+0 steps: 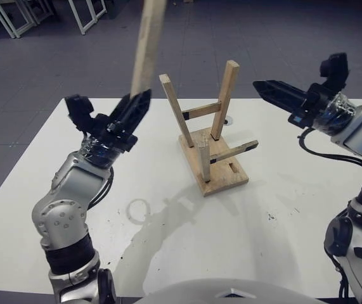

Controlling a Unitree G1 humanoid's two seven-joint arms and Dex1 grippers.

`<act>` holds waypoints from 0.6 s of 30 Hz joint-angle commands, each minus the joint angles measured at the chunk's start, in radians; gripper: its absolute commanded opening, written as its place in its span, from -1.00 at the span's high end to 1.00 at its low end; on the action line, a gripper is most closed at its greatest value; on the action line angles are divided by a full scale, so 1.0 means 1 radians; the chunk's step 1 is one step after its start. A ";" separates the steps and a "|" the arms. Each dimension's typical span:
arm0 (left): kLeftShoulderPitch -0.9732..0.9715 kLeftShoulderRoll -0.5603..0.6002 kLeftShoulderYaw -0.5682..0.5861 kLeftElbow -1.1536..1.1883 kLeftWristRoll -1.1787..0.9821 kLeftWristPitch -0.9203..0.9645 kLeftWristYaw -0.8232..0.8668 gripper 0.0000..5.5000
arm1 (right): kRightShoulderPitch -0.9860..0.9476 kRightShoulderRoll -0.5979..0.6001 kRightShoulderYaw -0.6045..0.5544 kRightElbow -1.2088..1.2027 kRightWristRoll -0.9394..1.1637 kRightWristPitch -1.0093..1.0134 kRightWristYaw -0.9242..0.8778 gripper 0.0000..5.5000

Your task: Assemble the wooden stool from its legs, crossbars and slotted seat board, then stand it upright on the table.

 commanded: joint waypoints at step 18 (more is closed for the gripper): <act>0.065 0.259 -0.138 -0.062 -0.401 0.111 -0.103 0.26 | -0.088 -0.021 0.241 0.024 0.515 -0.065 -0.123 -0.44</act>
